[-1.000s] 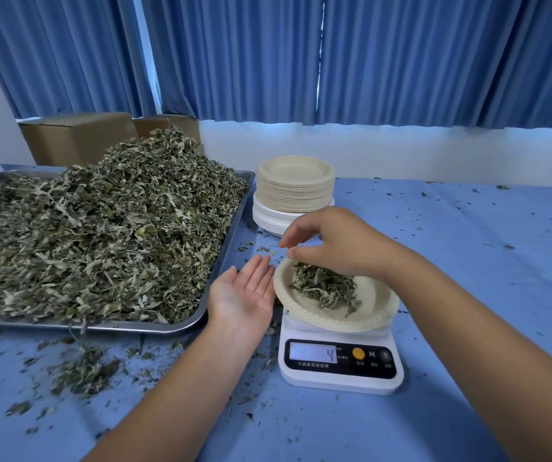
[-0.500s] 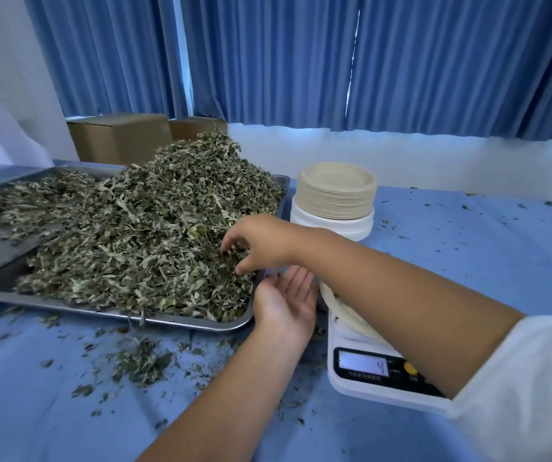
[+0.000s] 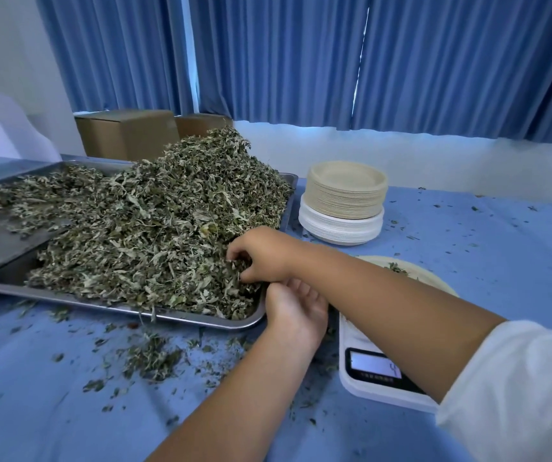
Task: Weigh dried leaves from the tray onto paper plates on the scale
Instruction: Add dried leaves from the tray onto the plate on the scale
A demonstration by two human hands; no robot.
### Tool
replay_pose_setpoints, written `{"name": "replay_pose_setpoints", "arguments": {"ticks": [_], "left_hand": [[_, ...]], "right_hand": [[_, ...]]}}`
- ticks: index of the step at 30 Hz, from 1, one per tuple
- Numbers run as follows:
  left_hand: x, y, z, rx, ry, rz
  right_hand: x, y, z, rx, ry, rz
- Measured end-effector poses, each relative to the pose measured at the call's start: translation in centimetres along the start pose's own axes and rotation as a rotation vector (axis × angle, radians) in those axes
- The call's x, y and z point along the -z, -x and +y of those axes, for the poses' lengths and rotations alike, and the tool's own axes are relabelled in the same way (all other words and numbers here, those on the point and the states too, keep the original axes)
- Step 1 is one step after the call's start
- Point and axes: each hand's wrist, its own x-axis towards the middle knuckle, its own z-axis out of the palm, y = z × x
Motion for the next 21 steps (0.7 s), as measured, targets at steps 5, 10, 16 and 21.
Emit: {"name": "replay_pose_setpoints", "arguments": {"ticks": [5,10,16,21], "left_hand": [[0.0,-0.6,0.0,0.010,0.032,-0.008],[0.0,-0.2,0.0,0.044,-0.006,0.010],[-0.2,0.1,0.2,0.042,0.015,-0.009],[-0.3,0.1,0.3,0.009,0.055,-0.030]], "right_hand": [[1.1,0.8,0.5,-0.046,-0.194,0.136],[1.7,1.0,0.9,-0.082,-0.326,0.208],[2.1,1.6,1.1,-0.140,-0.372,0.203],[2.1,2.3,1.6,-0.195,-0.441,0.191]]}}
